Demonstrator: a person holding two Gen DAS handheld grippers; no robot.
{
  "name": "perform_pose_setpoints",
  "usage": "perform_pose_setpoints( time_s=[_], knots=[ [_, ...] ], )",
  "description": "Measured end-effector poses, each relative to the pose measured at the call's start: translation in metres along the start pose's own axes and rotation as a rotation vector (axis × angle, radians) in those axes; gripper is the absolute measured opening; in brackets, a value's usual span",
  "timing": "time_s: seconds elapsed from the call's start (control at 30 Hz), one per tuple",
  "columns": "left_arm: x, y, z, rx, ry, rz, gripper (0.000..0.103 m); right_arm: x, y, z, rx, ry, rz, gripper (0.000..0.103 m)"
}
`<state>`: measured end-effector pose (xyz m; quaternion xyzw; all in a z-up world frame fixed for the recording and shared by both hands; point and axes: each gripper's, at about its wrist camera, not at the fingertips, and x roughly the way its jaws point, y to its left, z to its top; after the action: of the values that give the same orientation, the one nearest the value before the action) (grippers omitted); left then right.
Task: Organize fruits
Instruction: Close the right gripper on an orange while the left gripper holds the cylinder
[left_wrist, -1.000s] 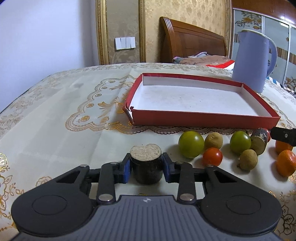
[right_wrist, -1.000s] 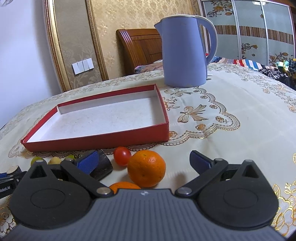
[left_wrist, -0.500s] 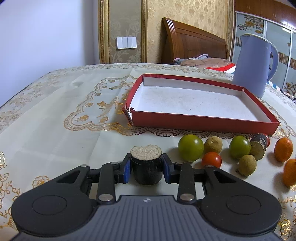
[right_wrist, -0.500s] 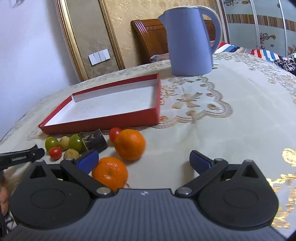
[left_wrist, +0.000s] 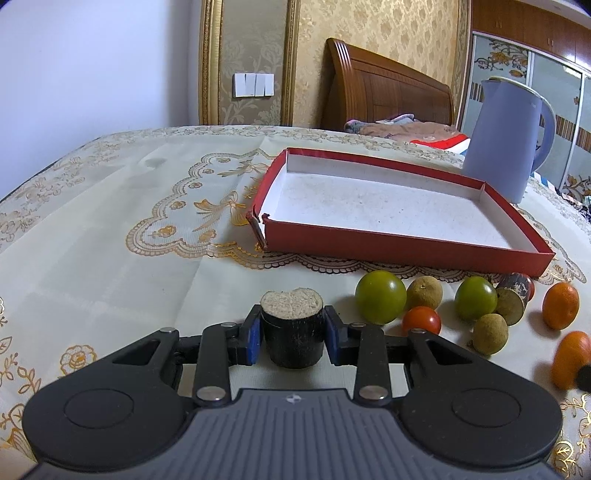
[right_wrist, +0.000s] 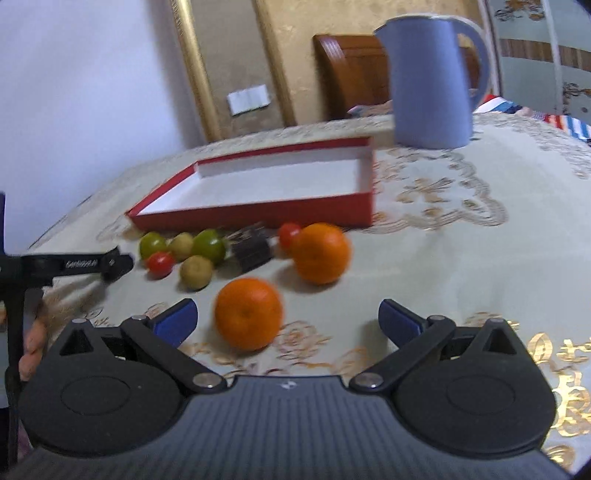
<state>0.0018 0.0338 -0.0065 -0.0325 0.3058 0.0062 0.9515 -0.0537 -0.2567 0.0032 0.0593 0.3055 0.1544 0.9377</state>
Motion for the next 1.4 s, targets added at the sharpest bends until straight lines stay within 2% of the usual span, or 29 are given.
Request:
perform_pose_setpoints(
  time_s=[0.2,0.27,0.33,0.4,0.47,0.53,0.63,0.8,1.4],
  knots=[
    [0.000,0.000,0.000,0.004,0.000,0.003,0.033,0.005,0.014,0.006,-0.027,-0.028,0.001,0.101],
    [0.000,0.000,0.000,0.000,-0.001,-0.001,0.033,0.009,0.018,0.006,-0.037,-0.018,-0.005,0.091],
    [0.000,0.000,0.000,-0.004,-0.002,-0.003,0.033,0.016,0.022,0.008,-0.048,0.021,-0.021,0.084],
    [0.000,0.000,0.000,-0.004,-0.002,-0.003,0.033,0.018,0.021,0.008,-0.044,0.019,-0.013,0.080],
    [0.000,0.000,0.000,-0.005,-0.002,-0.004,0.033,0.020,0.022,0.010,-0.046,0.015,-0.019,0.069],
    [0.000,0.000,0.000,-0.004,-0.002,-0.003,0.033,0.025,0.023,0.011,-0.054,0.027,-0.036,0.067],
    [0.000,0.000,0.000,-0.006,-0.002,-0.005,0.033,0.029,0.026,0.012,-0.068,0.027,-0.039,0.056],
    [0.000,0.000,0.000,-0.003,-0.002,-0.004,0.033,0.031,0.030,0.012,-0.091,0.027,-0.058,0.056],
    [0.001,0.001,0.000,-0.002,-0.004,-0.005,0.033,0.030,0.033,0.010,-0.099,0.008,-0.095,0.045]
  ],
)
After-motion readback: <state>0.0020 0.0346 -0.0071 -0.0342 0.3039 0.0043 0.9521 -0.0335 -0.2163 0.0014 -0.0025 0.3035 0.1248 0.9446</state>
